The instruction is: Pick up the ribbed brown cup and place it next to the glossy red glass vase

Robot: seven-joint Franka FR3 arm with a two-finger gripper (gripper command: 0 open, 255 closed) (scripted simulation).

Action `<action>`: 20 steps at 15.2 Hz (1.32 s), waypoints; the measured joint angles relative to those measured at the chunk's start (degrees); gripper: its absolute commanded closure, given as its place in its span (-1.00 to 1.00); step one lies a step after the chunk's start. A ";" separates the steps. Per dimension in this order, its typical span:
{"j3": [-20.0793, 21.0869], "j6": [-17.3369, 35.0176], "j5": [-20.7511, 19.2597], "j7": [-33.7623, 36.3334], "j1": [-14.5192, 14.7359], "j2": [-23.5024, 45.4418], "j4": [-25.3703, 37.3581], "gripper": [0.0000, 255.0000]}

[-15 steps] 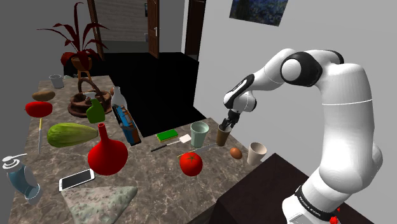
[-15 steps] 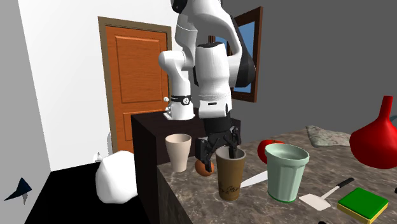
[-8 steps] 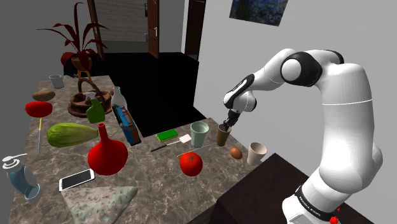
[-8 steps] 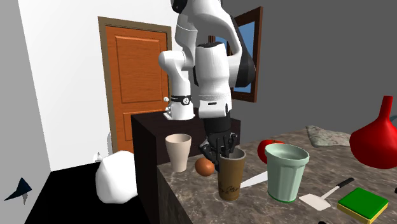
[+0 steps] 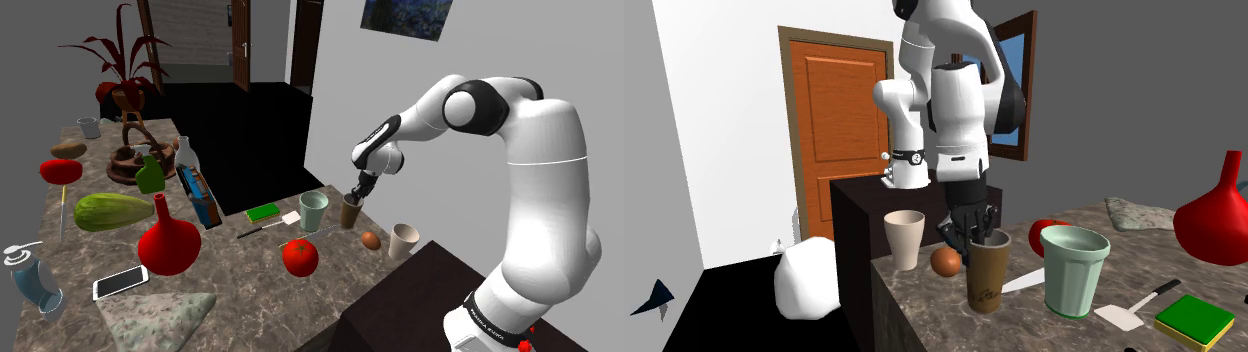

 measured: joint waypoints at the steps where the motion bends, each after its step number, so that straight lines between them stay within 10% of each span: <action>1: -0.24 -0.40 -0.27 0.22 0.18 -0.67 -0.26 1.00; 20: -4.56 -10.47 -6.77 5.77 3.29 -12.46 -1.49 1.00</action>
